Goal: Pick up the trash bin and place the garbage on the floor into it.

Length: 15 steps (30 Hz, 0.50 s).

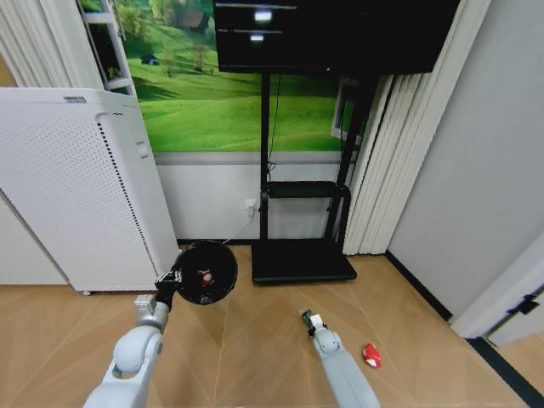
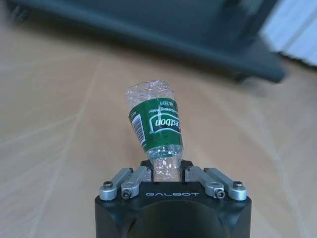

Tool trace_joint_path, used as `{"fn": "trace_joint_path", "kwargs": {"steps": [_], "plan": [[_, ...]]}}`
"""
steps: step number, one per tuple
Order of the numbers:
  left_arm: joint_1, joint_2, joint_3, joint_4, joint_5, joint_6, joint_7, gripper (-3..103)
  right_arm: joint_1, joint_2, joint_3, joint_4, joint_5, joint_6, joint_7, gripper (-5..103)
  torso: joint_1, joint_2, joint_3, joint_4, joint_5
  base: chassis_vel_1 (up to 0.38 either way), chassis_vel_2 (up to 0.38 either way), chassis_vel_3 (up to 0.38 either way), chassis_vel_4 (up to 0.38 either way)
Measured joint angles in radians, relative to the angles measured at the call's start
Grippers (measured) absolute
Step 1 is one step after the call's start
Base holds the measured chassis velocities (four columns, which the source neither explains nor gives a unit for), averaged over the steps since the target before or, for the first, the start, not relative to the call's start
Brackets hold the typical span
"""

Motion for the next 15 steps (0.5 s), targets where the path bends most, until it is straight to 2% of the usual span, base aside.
{"fn": "trace_joint_path", "kwargs": {"steps": [2,4,8,13,15], "plan": [[0.005,-0.011,0.005,0.005,0.012,-0.003,0.003,4,-0.023,-0.01,0.026,0.058,0.021,-0.005,0.002,25,0.0,0.0,0.0,-0.0001,-0.0001,0.0,0.0,0.0,0.0],[0.001,-0.028,0.035,0.023,0.035,-0.01,0.008,4,-0.083,-0.024,0.119,0.235,0.064,-0.023,0.002,25,0.0,0.0,0.0,-0.0002,-0.0003,0.0,0.0,0.0,0.0],[-0.019,-0.03,0.063,0.035,0.041,-0.01,0.005,4,-0.13,-0.039,0.174,0.346,0.114,-0.028,0.003,25,0.0,0.0,0.0,0.0,-0.0002,0.0,0.0,0.0,0.0],[-0.068,-0.029,0.115,0.084,0.046,-0.011,-0.002,4,-0.237,-0.044,0.283,0.544,0.225,-0.034,-0.015,25,0.0,0.0,0.0,-0.0003,-0.0003,0.0,0.0,0.0,0.0],[-0.075,-0.031,0.121,0.096,0.049,-0.013,-0.001,4,-0.255,-0.043,0.289,0.574,0.241,-0.034,-0.021,25,0.0,0.0,0.0,-0.0003,-0.0002,0.0,0.0,0.0,0.0]]}}
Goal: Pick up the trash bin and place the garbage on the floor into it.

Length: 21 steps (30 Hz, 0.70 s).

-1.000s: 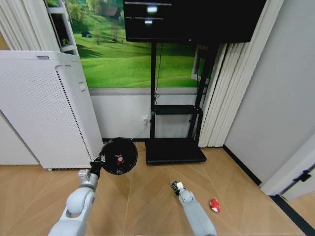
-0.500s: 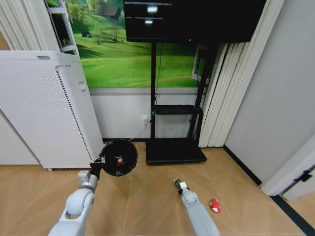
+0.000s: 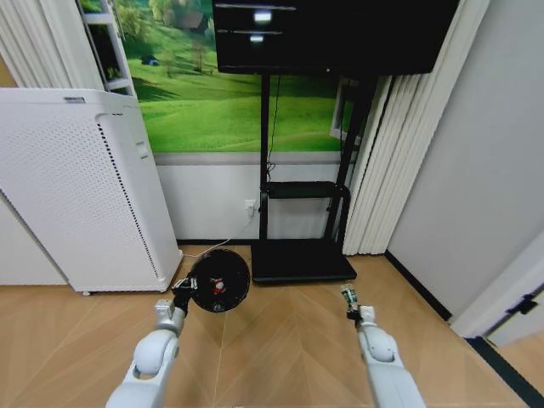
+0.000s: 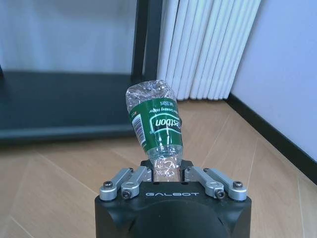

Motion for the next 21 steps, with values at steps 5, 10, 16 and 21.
{"fn": "trace_joint_path", "kwargs": {"steps": [5,10,16,21], "plan": [[-0.047,-0.018,0.047,0.068,0.005,-0.006,-0.002,4,-0.109,-0.001,-0.026,0.19,0.064,0.012,-0.051,25,0.0,0.0,0.0,0.0003,0.0004,0.0,0.0,0.0,0.0],[-0.111,-0.034,0.125,0.131,0.005,-0.006,-0.012,4,-0.177,-0.004,-0.077,0.324,0.104,0.011,-0.068,25,0.0,0.0,0.0,0.0002,0.0006,0.0,0.0,0.0,0.0],[-0.155,-0.06,0.221,0.166,0.007,-0.006,-0.035,4,-0.219,-0.015,-0.122,0.431,0.116,0.014,-0.088,25,0.0,0.0,0.0,0.0002,-0.0001,0.0,0.0,0.0,0.0],[-0.168,-0.08,0.268,0.189,0.019,-0.009,-0.042,4,-0.241,-0.027,-0.156,0.49,0.125,0.026,-0.08,25,0.0,0.0,0.0,0.0003,-0.0001,0.0,0.0,0.0,0.0]]}}
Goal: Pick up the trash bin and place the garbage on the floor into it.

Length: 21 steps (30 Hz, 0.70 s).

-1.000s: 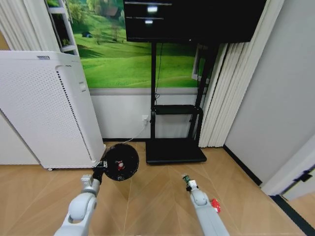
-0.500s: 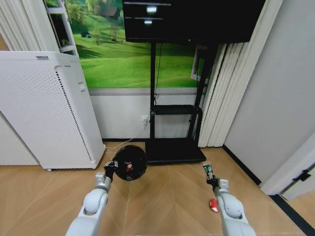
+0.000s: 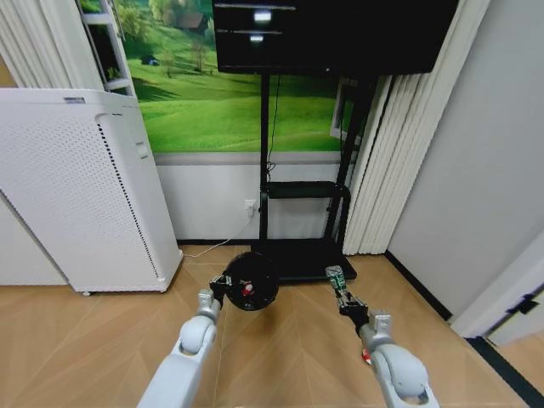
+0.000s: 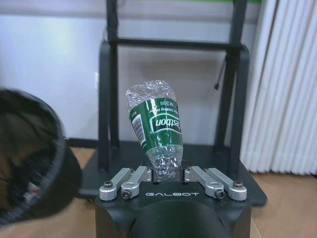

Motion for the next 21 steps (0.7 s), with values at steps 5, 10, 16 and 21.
{"fn": "trace_joint_path", "kwargs": {"steps": [5,10,16,21], "plan": [[-0.009,-0.007,0.017,0.015,0.005,-0.004,-0.002,4,-0.007,-0.003,-0.011,0.026,0.0,0.0,0.0,25,0.0,0.0,0.0,0.0,0.0001,0.0,0.0,0.0,0.0],[-0.03,-0.024,0.045,0.042,0.013,-0.01,-0.004,4,-0.018,-0.013,-0.031,0.079,-0.001,0.0,-0.017,25,0.0,0.0,0.0,0.0,0.0,0.0,0.0,0.0,0.0],[-0.079,-0.081,0.103,0.084,0.028,-0.013,-0.02,4,-0.031,-0.051,-0.117,0.136,-0.027,0.018,-0.076,25,0.0,0.0,0.0,-0.0002,0.0,0.0,0.0,0.0,0.0],[-0.059,-0.098,0.111,0.075,0.039,-0.013,-0.033,4,-0.015,-0.051,-0.176,0.126,-0.057,0.023,-0.085,25,0.0,0.0,0.0,0.0002,0.0,0.0,0.0,0.0,0.0]]}}
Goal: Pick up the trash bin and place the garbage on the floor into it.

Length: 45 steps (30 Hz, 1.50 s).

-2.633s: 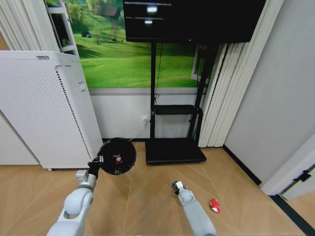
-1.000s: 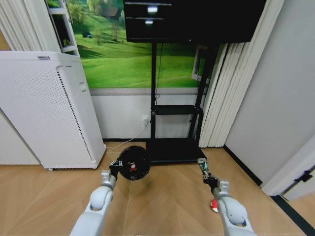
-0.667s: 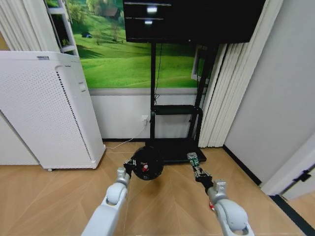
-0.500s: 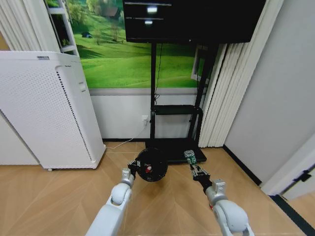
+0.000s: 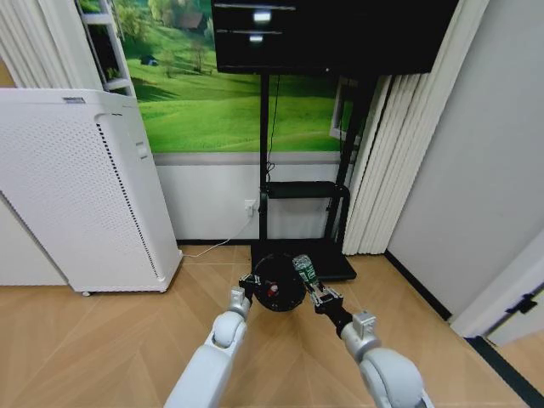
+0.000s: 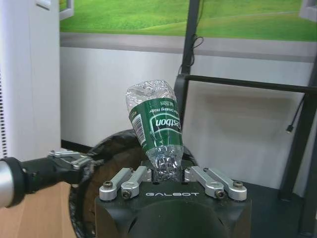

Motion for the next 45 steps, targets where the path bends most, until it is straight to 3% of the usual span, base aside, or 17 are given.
{"fn": "trace_joint_path", "kwargs": {"steps": [11,15,22,26,35,45], "plan": [[0.026,-0.05,0.028,0.01,0.055,-0.001,-0.008,4,0.026,0.003,-0.149,-0.028,-0.024,0.0,0.024,24,0.0,0.0,0.0,-0.0003,0.0,0.0,0.0,0.0,0.0],[0.035,-0.07,0.033,0.014,0.077,-0.002,-0.008,4,0.045,0.004,-0.199,-0.07,-0.021,0.001,0.078,20,0.0,0.0,0.0,-0.0003,0.0,0.0,0.0,0.0,0.0],[0.065,-0.075,0.049,-0.009,0.089,-0.002,-0.007,4,0.113,0.031,-0.222,-0.183,-0.01,0.011,0.153,47,0.0,0.0,0.0,-0.0001,0.0,0.0,0.0,0.0,0.0],[0.071,-0.065,0.051,-0.017,0.088,0.0,-0.006,4,0.12,0.038,-0.214,-0.205,-0.009,0.018,0.157,57,0.0,0.0,0.0,-0.0002,0.0,0.0,0.0,0.0,0.0],[0.071,-0.041,0.051,-0.04,0.076,0.001,-0.005,4,0.115,0.038,-0.163,-0.204,-0.01,0.025,0.165,95,0.0,0.0,0.0,-0.0003,0.0,0.0,0.0,0.0,0.0],[0.101,0.042,0.0,-0.112,0.047,0.018,-0.009,4,0.083,0.011,-0.019,-0.046,0.088,-0.036,0.256,100,0.0,0.0,0.0,-0.0003,-0.0003,0.0,0.0,0.0,0.0]]}}
